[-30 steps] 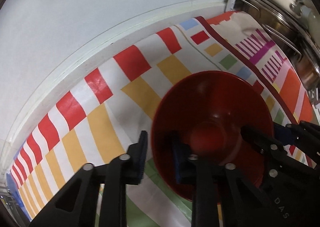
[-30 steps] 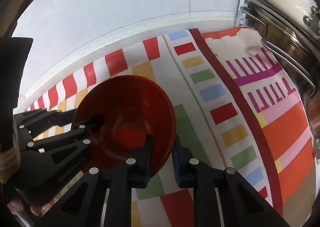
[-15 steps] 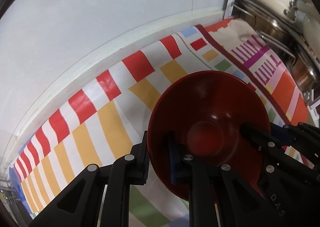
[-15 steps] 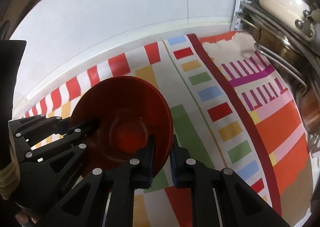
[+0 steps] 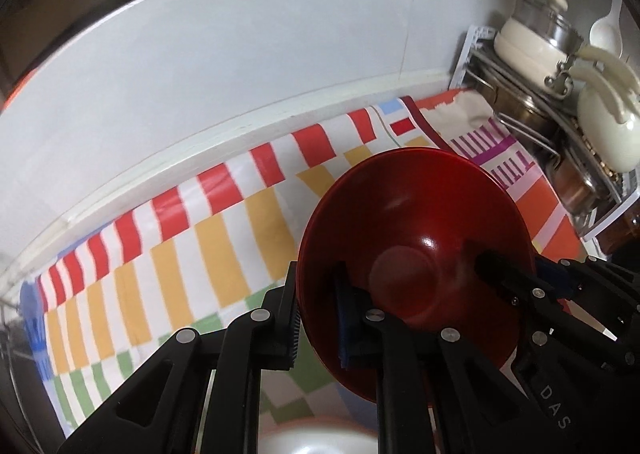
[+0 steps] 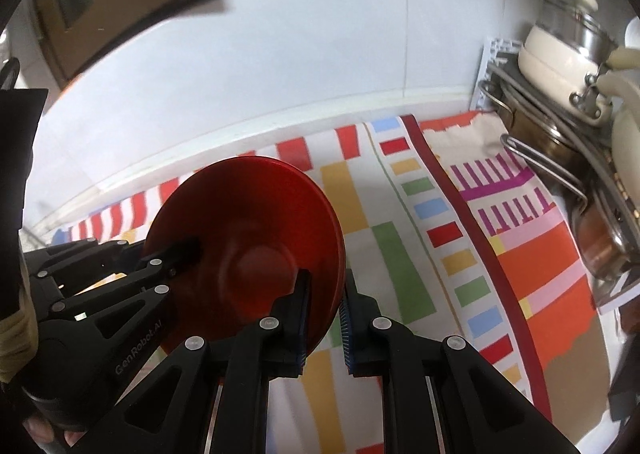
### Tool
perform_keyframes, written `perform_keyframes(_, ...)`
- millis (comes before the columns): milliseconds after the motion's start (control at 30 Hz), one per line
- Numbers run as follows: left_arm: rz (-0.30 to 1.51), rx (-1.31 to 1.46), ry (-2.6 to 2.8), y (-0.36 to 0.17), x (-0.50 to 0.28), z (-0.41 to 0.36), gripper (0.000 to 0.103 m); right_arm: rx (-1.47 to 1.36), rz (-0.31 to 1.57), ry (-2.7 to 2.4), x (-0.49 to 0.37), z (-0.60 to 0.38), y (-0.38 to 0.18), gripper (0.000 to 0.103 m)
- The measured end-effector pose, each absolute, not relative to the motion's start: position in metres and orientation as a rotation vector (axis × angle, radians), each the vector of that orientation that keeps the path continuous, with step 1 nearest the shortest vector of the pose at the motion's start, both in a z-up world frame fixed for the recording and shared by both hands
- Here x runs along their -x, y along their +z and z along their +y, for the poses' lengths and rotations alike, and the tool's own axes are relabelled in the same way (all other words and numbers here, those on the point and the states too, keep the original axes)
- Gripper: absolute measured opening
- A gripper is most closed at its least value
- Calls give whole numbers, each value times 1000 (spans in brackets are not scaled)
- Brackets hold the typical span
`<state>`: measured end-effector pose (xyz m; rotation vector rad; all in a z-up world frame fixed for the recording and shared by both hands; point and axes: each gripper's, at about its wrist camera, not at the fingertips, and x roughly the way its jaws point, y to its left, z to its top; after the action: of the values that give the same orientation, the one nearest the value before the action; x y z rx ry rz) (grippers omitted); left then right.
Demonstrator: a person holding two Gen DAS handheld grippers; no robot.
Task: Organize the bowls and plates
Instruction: 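Lift the red bowl with both tools and carry it over the white bowl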
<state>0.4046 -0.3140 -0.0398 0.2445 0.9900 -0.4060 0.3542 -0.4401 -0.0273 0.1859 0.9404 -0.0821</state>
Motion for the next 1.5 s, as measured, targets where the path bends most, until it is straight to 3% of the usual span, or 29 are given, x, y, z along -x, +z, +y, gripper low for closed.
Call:
perform_keyframes(633,956,-127,-292,-16,-328,-230,16,-101,907,67,-296,-361,-6,15)
perform_keyframes(1500,1108,-38,-236,-77,-288,-196,16,-27,1071,163,-265,-326,-62,15)
